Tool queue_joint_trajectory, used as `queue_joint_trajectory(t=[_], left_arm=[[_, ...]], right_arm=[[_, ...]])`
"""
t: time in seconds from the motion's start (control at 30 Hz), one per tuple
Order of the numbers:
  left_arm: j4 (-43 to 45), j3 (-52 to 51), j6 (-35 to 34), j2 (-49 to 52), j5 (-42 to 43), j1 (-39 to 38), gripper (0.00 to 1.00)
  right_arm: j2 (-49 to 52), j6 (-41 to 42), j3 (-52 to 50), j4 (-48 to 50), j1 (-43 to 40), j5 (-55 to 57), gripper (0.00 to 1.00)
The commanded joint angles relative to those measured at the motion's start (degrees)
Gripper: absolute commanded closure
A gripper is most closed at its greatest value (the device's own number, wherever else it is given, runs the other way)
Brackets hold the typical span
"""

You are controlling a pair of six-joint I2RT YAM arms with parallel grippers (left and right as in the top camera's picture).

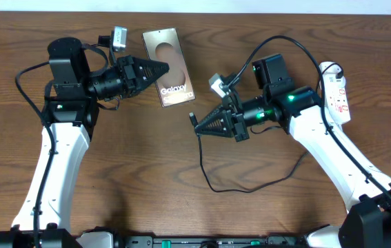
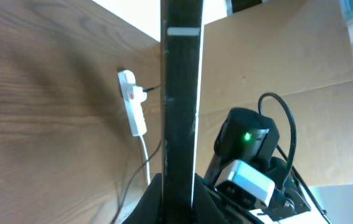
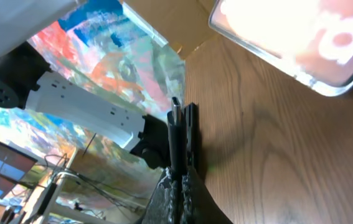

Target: Plug charger to phone and switch on socket

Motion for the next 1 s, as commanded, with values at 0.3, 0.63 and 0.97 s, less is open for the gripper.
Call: queue_joint_trajectory(t=[0.3,0.63,0.97], left_arm=[[12.0,1.09,-12.94,-1.14,1.07,-0.13,0.93],[17.46,1.09,-12.26,-1.14,1.18,-2.84,0.93],[17.81,1.09,-9.16,-1.14,1.57,-2.82,0.92]], right_arm=[[0.09,11.65,0.17,5.2,0.28,2.05,0.99],[0.09,18.71,0.17,13.11,0.28,2.08,0.99],[0.09,19.74,0.17,14.6,-0.04,1.79,0.99]])
